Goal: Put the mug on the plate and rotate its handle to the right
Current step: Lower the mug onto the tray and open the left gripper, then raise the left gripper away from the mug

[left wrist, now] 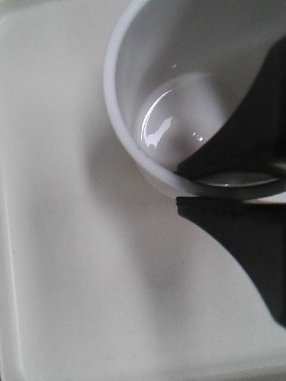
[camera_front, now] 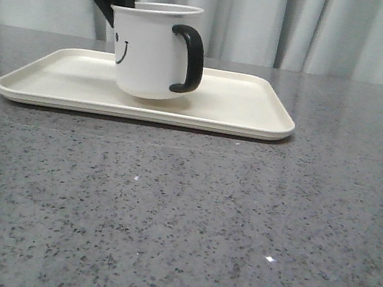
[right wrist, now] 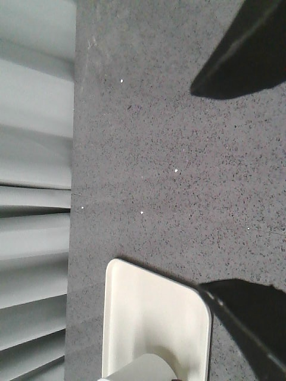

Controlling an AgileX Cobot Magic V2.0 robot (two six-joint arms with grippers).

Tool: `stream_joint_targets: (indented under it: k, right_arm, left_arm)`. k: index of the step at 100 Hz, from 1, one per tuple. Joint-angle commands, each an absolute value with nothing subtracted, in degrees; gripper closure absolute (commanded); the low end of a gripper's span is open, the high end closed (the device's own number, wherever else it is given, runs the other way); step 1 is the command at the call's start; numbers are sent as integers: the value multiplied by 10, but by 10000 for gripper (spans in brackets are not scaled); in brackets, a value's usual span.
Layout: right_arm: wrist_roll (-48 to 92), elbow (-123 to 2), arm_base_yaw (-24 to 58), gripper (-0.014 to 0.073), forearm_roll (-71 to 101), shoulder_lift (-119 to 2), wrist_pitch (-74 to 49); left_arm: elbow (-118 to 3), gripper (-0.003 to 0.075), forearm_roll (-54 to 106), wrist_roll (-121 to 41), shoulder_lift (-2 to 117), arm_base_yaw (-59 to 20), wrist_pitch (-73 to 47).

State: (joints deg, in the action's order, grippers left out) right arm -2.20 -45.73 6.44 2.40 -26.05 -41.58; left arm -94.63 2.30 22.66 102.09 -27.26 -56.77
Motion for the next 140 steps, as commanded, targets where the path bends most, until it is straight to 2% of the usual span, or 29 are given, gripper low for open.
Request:
stream_joint_targets:
  k: [1,90,97,111,125,131,140]
  right_arm:
    - [-19,-475,62,-20,25,-270,-371]
    - [-19,-475,62,-20,25,-270,-371]
    - [-19,-475,62,-20,25,-270,-371]
    - [-19,-475,62,-20,25,-270,-371]
    - [-19,-475,62,-20,25,-270,-371]
    - [-19,-475,62,-20,25,-270,-371]
    - [-19,-475,62,-20,25,-270,-371]
  left_arm:
    - [-968,741,25,235,996,-277,-546]
    - [-976,733,8,229,1030,-296,-558]
    - [-981,694,9,219,1029,-296,-560]
    - [-1000,565,10,195,1029,-296,-572]
    - [-1023,389,10,194,1029,-296,-584]
    - [-1033,287,10,194,1029,-296,-591]
    - [-1044,190,8,194,1029,-296,-600]
